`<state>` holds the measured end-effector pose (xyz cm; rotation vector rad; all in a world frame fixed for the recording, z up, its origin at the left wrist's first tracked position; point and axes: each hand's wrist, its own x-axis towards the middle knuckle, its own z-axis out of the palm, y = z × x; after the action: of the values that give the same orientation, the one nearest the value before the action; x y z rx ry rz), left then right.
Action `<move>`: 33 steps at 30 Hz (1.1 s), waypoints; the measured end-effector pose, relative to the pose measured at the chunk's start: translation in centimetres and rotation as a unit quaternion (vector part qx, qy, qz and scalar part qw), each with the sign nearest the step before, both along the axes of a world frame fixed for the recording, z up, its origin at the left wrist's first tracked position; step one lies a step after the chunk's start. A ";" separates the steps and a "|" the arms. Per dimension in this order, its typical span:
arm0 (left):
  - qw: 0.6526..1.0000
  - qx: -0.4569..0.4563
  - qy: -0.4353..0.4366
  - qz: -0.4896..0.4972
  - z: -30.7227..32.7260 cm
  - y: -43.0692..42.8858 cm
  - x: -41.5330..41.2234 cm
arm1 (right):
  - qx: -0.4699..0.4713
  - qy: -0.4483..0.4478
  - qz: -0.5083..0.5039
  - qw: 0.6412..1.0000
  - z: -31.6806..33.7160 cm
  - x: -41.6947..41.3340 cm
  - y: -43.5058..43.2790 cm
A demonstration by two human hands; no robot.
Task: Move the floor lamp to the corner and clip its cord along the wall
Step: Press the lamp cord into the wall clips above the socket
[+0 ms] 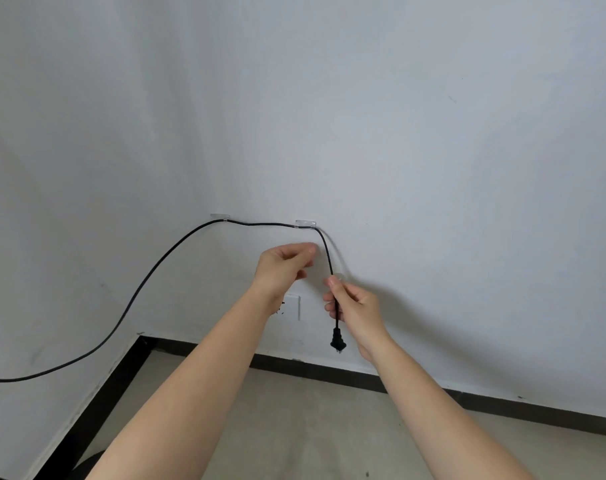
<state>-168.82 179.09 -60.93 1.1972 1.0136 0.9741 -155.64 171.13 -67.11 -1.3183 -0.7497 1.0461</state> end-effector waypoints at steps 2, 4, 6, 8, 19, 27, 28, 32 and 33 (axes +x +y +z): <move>0.996 0.044 0.071 -0.037 -0.6 -0.5 0.4 | -0.005 -0.007 0.011 1.000 0.0 0.1 0.0; 0.991 0.073 0.109 -0.032 -1.0 -0.8 1.2 | -0.009 -0.004 0.019 1.000 -0.4 0.2 0.0; 0.989 0.083 0.123 -0.016 -1.2 -0.7 1.9 | -0.017 -0.007 0.031 0.999 -1.4 0.4 -0.3; 0.987 0.089 0.136 -0.002 -1.5 -0.5 2.4 | -0.036 -0.023 0.053 0.998 -2.7 0.7 -0.9; 0.973 0.090 0.214 0.001 -3.2 -0.1 3.6 | -0.082 -0.046 -0.059 0.994 -3.8 2.0 -1.1; 0.976 0.068 0.207 -0.025 -4.7 -0.6 3.8 | -0.081 -0.082 -0.072 0.991 -3.8 2.8 0.0; 0.977 0.066 0.201 -0.023 -4.8 -0.6 3.8 | -0.083 -0.086 -0.068 0.991 -3.7 3.0 0.2; 0.979 0.086 0.183 -0.014 -5.3 -0.6 3.9 | -0.085 -0.121 -0.059 0.987 -3.5 3.2 0.8; 0.980 0.089 0.177 -0.009 -5.5 -0.7 4.0 | -0.084 -0.127 -0.057 0.987 -3.5 3.3 0.9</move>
<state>-164.86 178.41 -66.43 1.5648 1.2101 0.8684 -152.32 172.00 -70.66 -1.6433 -0.7778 0.8734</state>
